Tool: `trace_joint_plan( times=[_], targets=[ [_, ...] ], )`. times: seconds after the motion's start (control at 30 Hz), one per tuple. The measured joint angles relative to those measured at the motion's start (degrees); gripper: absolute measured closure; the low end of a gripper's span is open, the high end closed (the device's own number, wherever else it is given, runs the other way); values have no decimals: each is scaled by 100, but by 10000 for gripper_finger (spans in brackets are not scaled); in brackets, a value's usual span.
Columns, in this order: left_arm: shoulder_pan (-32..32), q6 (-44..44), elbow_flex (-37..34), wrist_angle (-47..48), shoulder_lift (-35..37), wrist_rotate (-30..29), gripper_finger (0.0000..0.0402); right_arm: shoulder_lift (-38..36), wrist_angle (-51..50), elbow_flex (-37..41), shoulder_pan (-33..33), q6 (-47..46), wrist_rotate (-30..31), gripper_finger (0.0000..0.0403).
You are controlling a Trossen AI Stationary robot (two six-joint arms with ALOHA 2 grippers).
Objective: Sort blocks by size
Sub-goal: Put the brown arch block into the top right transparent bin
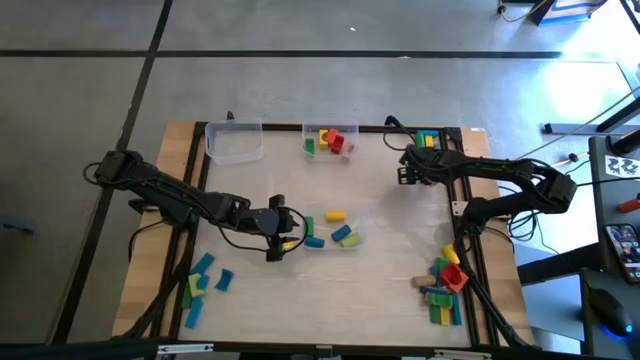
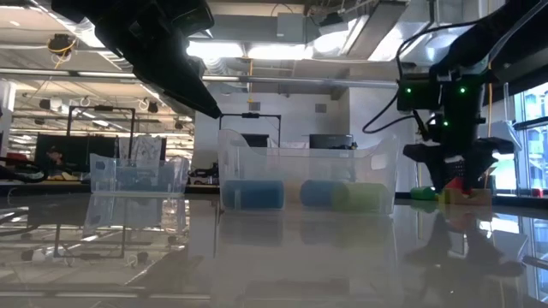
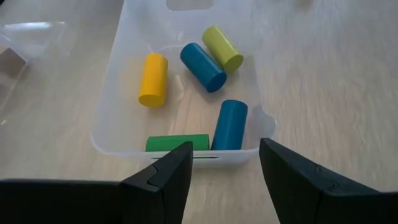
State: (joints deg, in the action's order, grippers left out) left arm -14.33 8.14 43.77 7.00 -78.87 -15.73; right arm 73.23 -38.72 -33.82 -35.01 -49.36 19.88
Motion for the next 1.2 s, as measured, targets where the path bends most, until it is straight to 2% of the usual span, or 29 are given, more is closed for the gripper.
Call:
trace_joint_plan(
  times=[0.3,0.5,0.63,0.97,1.07,1.2],
  targets=[
    [0,-79,-2,1,-2,0,219,2,754,312,-30,134,12,139],
    [0,-76,-2,5,-2,0,219,2,837,445,-30,30,66,145],
    [0,-72,-2,7,-2,1,219,0,823,469,-30,41,110,183],
    [0,-68,-2,7,-2,0,219,-2,885,469,-30,313,68,316],
    [0,-66,-2,8,-2,0,219,-9,885,467,-28,352,70,340],
    [0,-66,-2,10,-2,0,219,-9,882,467,-28,467,60,348]
  ],
)
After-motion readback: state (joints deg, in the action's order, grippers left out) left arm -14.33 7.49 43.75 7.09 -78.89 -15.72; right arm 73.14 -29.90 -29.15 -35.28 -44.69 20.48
